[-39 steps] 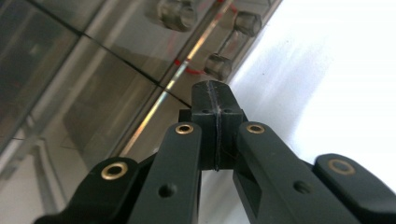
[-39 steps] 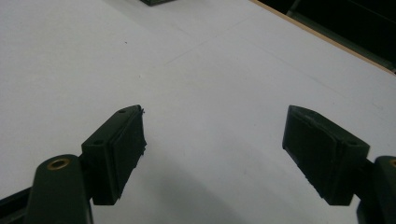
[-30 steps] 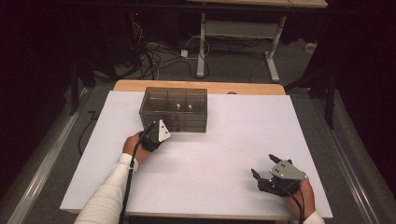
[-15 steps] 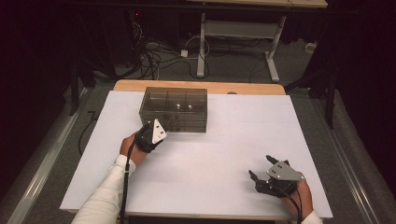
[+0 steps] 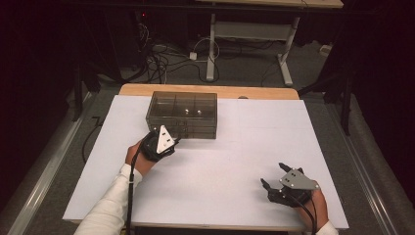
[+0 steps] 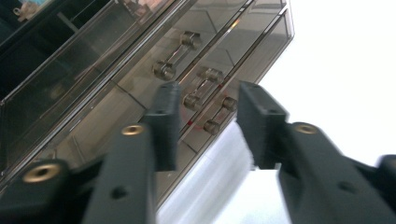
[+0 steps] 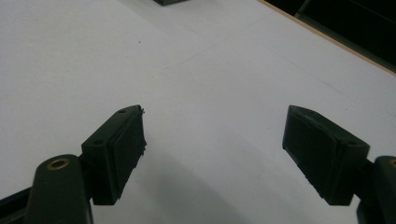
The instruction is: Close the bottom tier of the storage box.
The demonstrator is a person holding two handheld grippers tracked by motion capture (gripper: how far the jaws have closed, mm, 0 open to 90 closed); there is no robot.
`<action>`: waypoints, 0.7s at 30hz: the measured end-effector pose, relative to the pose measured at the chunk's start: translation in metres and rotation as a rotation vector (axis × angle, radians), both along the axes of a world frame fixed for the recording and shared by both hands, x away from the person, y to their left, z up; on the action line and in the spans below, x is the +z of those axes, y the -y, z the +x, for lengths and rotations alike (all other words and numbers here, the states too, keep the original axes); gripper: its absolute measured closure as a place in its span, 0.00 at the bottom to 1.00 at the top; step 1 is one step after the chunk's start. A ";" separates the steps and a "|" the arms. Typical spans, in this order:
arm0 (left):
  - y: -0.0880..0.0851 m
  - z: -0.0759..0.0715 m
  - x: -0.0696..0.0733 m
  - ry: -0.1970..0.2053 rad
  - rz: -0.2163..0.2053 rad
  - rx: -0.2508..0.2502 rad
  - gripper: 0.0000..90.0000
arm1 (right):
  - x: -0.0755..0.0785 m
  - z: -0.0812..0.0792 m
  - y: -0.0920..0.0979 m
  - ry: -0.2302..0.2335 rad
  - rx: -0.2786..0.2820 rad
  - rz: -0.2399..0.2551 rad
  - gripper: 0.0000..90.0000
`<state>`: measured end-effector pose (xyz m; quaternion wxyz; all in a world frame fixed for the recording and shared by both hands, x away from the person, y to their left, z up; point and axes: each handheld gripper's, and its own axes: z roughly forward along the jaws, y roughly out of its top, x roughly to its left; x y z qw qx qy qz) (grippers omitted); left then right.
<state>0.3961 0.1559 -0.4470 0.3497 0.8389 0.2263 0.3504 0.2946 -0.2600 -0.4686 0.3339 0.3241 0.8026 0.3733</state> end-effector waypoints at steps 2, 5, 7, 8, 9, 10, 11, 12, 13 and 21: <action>0.001 -0.001 0.001 0.003 -0.006 -0.001 0.57 | 0.000 0.000 0.000 0.000 0.005 -0.007 0.25; 0.003 -0.002 0.002 0.008 -0.018 0.002 0.49 | 0.000 0.000 -0.001 0.000 0.008 -0.010 0.25; 0.003 -0.004 0.002 0.020 -0.019 -0.005 0.46 | 0.000 0.000 -0.001 -0.001 0.007 -0.006 0.25; 0.004 -0.005 0.003 0.029 -0.024 -0.008 0.44 | 0.000 0.000 -0.001 0.000 0.008 -0.010 0.25; 0.004 -0.005 0.003 0.025 -0.037 -0.019 0.42 | 0.000 0.000 -0.001 0.000 0.008 -0.008 0.25; 0.004 -0.006 0.004 0.026 -0.043 -0.021 0.40 | 0.000 0.000 -0.001 -0.002 0.007 -0.007 0.25; 0.004 -0.006 0.004 0.030 -0.049 -0.018 0.38 | 0.000 0.000 -0.001 -0.002 0.008 -0.010 0.25; 0.004 -0.007 0.005 0.029 -0.055 -0.020 0.36 | -0.001 0.000 -0.001 -0.002 0.008 -0.010 0.25; 0.004 -0.007 0.005 0.024 -0.057 -0.027 0.33 | -0.001 0.000 -0.001 -0.003 0.009 -0.009 0.25; 0.007 -0.013 0.007 0.028 -0.071 -0.044 0.24 | -0.001 -0.001 -0.002 -0.003 0.007 -0.011 0.25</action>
